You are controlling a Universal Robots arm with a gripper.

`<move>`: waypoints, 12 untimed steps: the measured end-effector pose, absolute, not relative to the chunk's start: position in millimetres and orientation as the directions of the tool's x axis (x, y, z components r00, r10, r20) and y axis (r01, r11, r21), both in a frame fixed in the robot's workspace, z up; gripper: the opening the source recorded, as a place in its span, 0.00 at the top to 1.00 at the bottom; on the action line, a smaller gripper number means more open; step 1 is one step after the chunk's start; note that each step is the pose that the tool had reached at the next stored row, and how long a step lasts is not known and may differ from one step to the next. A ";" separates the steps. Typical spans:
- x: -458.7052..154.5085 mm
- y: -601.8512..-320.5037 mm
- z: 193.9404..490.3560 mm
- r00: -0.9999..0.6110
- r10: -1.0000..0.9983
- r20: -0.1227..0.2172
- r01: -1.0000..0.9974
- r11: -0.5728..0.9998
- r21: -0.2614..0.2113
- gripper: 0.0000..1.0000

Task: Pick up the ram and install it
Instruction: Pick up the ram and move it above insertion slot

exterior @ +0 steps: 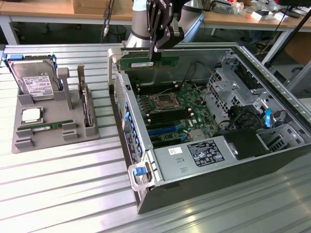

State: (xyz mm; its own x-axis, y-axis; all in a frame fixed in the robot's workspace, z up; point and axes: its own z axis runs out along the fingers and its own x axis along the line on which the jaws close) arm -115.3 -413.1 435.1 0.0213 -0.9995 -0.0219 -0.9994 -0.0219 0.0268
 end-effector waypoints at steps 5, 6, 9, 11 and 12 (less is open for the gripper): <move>-104.7 -413.1 435.1 0.022 -1.000 -0.021 -0.999 -0.022 0.027 0.88; -102.9 -413.1 435.1 0.022 -1.000 -0.021 -0.999 -0.022 0.027 0.88; -96.6 -413.1 435.1 0.022 -1.000 -0.021 -0.999 -0.022 0.027 0.88; -92.8 -413.1 435.0 0.022 -1.000 -0.021 -0.999 -0.022 0.027 0.88; -91.2 -413.1 435.0 0.022 -1.000 -0.021 -0.999 -0.022 0.027 0.88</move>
State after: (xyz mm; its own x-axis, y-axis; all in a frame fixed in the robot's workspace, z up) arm -91.2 -413.1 435.0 0.0219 -0.9995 -0.0209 -0.9994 -0.0225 0.0268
